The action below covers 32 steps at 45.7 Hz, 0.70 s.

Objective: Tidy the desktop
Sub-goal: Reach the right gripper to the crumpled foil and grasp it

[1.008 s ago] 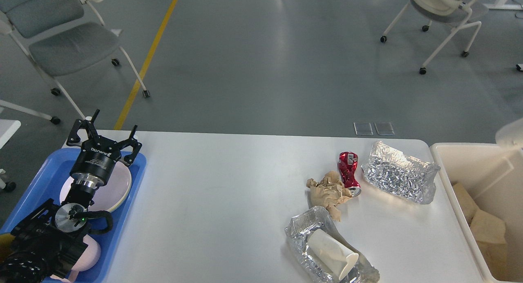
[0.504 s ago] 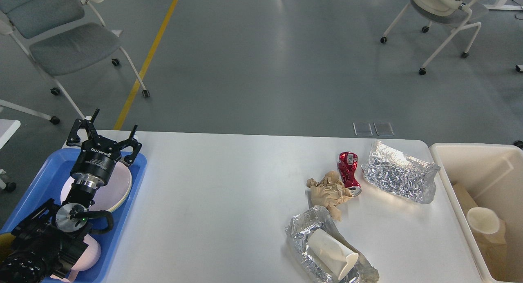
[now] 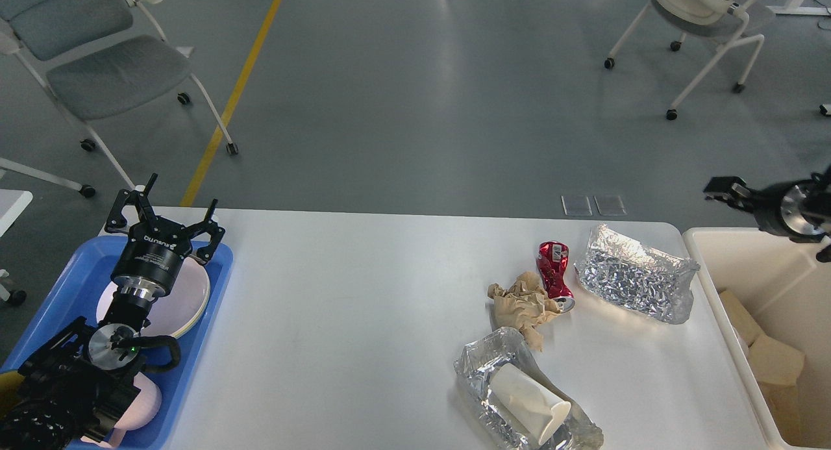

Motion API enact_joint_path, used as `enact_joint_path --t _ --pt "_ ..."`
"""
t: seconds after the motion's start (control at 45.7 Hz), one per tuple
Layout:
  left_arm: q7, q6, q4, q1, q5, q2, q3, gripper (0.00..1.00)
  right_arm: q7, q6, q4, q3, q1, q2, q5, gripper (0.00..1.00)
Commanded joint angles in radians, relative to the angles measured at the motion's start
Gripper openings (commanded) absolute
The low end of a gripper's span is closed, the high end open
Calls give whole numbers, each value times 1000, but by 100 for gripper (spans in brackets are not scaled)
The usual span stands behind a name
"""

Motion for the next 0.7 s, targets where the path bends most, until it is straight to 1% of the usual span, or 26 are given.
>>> enact_joint_path --t 0.0,0.044,0.131,0.263,0.35,0.394,0.46,0.548,0.613,0.679 --pt "0 0 0 0 0 0 0 96 0 108 106 -63 174 84 1 100" --pt "0 0 0 0 0 0 0 96 0 177 148 -65 240 93 1 100" --pt "0 0 0 0 0 0 0 96 6 350 223 -63 379 113 3 100" --pt "0 0 0 0 0 0 0 96 6 612 292 -72 534 142 3 100" --pt "0 0 0 0 0 0 0 96 6 726 307 -75 603 147 3 100" --pt "0 0 0 0 0 0 0 96 6 761 313 -77 627 147 4 100" --pt "0 0 0 0 0 0 0 96 4 775 315 -77 634 145 6 100" --pt "0 0 0 0 0 0 0 96 4 733 304 -83 601 138 6 100" --pt "0 0 0 0 0 0 0 96 1 664 295 -86 513 128 6 100" --pt "0 0 0 0 0 0 0 96 0 553 246 -85 382 113 6 100"
